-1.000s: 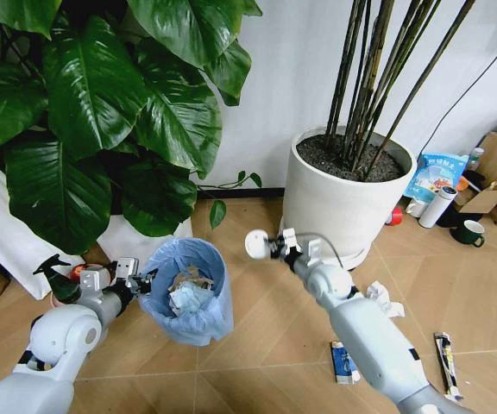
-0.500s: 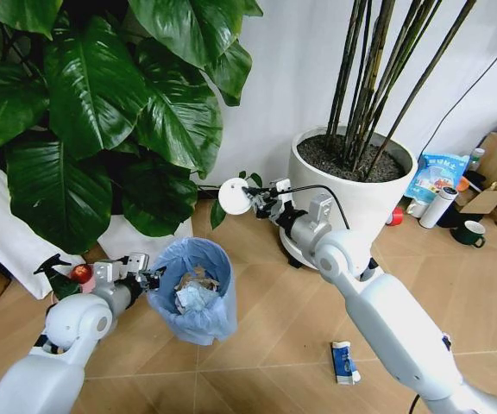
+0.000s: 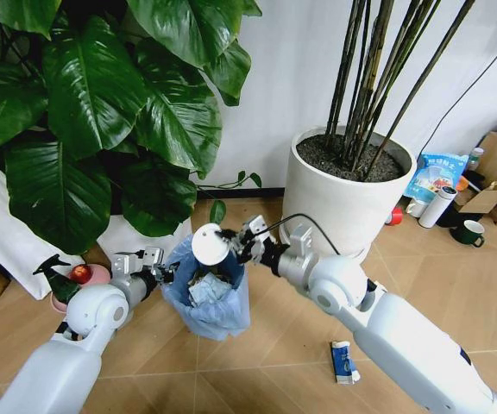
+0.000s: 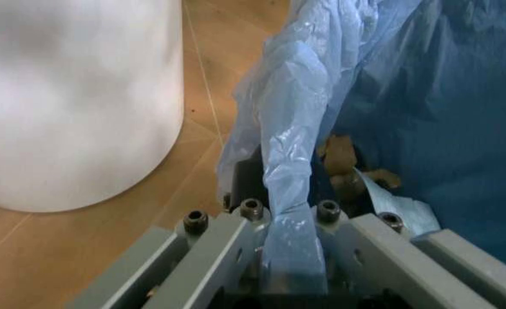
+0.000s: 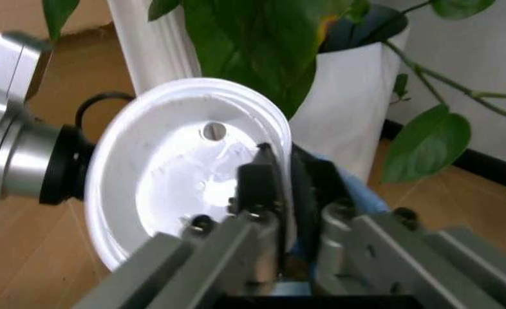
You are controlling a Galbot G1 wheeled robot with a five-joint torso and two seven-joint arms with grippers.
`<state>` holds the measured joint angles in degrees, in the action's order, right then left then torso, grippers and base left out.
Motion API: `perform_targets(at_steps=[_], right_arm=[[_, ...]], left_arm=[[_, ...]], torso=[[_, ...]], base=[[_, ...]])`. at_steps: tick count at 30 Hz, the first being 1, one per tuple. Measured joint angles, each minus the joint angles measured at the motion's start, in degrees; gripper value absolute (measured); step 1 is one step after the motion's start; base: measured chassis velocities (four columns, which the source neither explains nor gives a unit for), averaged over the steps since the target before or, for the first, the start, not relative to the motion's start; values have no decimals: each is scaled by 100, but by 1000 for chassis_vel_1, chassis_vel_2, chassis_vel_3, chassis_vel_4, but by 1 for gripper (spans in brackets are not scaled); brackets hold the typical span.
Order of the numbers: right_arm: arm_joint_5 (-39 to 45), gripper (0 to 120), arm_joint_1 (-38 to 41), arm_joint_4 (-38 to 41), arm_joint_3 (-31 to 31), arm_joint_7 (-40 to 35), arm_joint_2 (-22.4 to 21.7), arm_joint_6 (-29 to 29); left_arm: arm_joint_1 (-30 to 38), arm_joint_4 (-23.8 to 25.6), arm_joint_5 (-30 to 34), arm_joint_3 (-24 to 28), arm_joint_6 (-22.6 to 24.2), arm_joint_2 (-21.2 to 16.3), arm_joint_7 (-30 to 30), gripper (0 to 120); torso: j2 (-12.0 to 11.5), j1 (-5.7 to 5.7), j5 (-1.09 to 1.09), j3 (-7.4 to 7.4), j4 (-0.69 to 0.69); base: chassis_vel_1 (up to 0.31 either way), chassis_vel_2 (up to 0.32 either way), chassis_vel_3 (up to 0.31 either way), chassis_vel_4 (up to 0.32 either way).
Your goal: Pick up the trash bin and place the garbage on the floor into it.
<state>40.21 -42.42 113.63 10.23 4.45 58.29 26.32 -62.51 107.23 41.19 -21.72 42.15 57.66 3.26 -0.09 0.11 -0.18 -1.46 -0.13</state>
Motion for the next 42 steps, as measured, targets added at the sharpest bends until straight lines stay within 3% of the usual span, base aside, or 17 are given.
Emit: perform_targets(at_steps=[1, 9, 11, 13, 19, 21, 26, 30, 34, 42], right_arm=[[0, 4, 0, 0, 0, 0, 0, 0], [-68, 39, 65, -114, 227, -85, 113, -11], [-75, 40, 66, -131, 232, -88, 124, -14], [-88, 52, 69, -192, 240, -96, 165, -20], [-91, 66, 79, -247, 240, -103, 190, -26], [-93, 81, 92, -281, 240, -110, 206, -30], [-92, 97, 106, -303, 216, -149, 249, -39], [-44, 100, 100, -270, 22, -375, 318, -41], [83, 100, -206, -244, -591, -618, 184, 90], [-121, 100, -1376, -550, -1904, -309, -174, 31]], left_arm=[[0, 0, 0, 0, 0, 0, 0, 0], [-79, 99, 2, -56, 2, -25, 2, 0], [-82, 105, 2, -59, 2, -26, 2, 0], [-93, 131, 2, -72, 2, -26, 2, 0], [-99, 152, 1, -83, 2, -31, 2, 0], [-112, 176, 2, -101, 2, -33, 2, 0], [-150, 195, -6, -130, 2, -29, 2, 0], [-206, 216, -22, -191, 2, -17, 3, 0], [-294, 310, -23, -292, 2, -45, 3, 0], [-470, 412, -73, -479, -7, -50, 2, 0]], torso=[[0, 0, 0, 0, 0], [0, 0, 0, 0, 1], [0, 0, 0, 0, 0], [0, 0, 0, 0, 0], [0, 0, 0, 0, 0], [0, 0, 0, 0, 0], [0, 0, 0, 0, 0], [0, 0, 0, 0, 1], [0, 0, 0, 0, 1], [0, 0, 2, 0, 0]], base=[[0, 0, 0, 0], [0, 0, 0, 0], [0, 0, 0, 0], [0, 0, 0, 0], [0, 0, 0, 0], [0, 0, 0, 0], [0, 0, 0, 0], [0, 0, 0, 0], [0, 0, 0, 0], [0, 0, 0, 0]])
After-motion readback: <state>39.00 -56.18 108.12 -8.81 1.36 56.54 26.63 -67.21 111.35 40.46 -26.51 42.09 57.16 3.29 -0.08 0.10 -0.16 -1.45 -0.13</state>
